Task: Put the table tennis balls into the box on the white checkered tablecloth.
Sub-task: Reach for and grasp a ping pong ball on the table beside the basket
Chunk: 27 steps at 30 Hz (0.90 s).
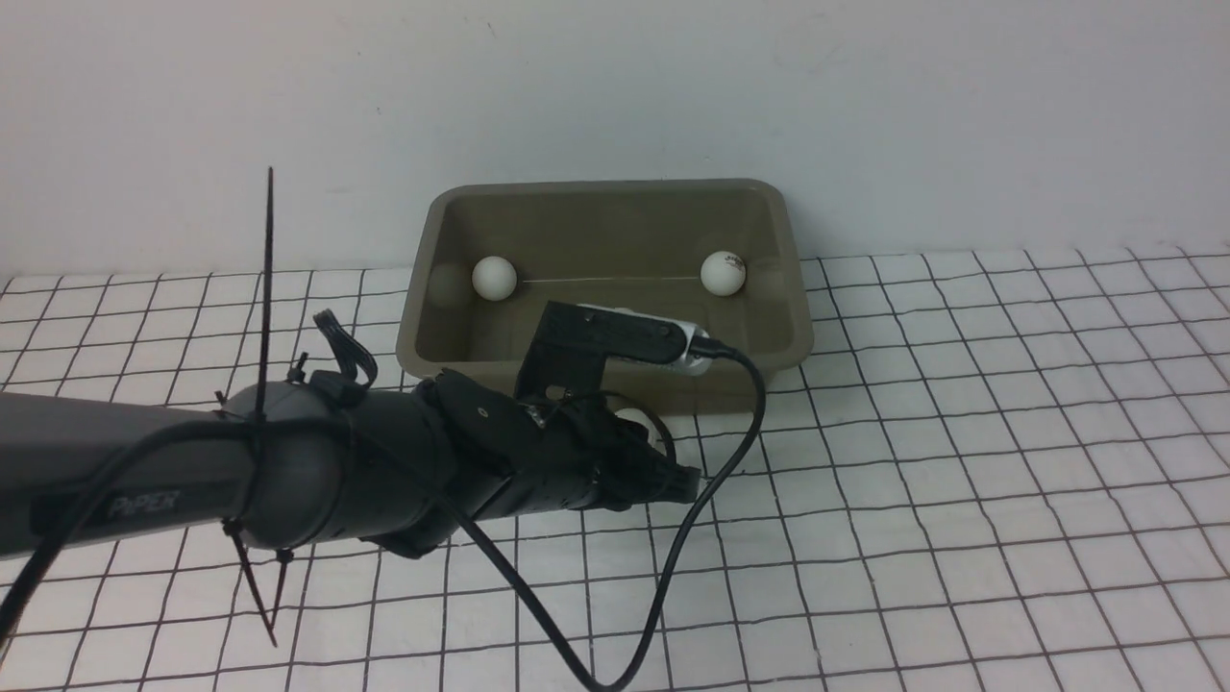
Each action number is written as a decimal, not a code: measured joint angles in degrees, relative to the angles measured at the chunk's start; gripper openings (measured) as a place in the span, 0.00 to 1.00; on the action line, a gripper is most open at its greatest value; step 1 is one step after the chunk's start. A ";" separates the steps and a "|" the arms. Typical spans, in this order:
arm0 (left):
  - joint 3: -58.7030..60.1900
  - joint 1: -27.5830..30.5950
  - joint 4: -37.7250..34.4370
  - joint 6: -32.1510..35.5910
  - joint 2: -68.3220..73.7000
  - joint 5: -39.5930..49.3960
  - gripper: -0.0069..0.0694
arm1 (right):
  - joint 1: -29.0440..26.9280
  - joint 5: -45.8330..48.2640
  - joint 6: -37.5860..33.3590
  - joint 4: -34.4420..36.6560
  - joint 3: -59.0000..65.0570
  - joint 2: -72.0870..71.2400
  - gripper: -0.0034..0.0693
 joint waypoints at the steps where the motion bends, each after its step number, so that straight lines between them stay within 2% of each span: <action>1: -0.45 0.00 0.00 0.00 0.90 0.31 0.33 | 0.00 0.00 0.00 0.00 0.00 0.00 0.03; 7: -1.73 0.00 0.06 0.00 3.01 1.38 0.57 | 0.00 0.00 0.00 0.00 0.00 0.00 0.03; 8: -1.73 0.00 0.06 0.00 3.01 1.38 0.58 | 0.00 0.00 0.00 0.00 0.00 0.00 0.03; 10: -2.04 0.00 0.05 0.00 3.47 1.28 0.70 | 0.00 0.00 0.00 0.00 0.00 0.00 0.03; 11: -2.06 0.00 0.05 0.00 3.60 1.00 0.72 | 0.00 0.00 0.00 0.00 0.00 0.00 0.03; 27: -7.18 -0.05 -0.17 -0.05 9.60 -4.03 0.75 | 0.00 0.00 0.00 0.00 0.00 0.00 0.03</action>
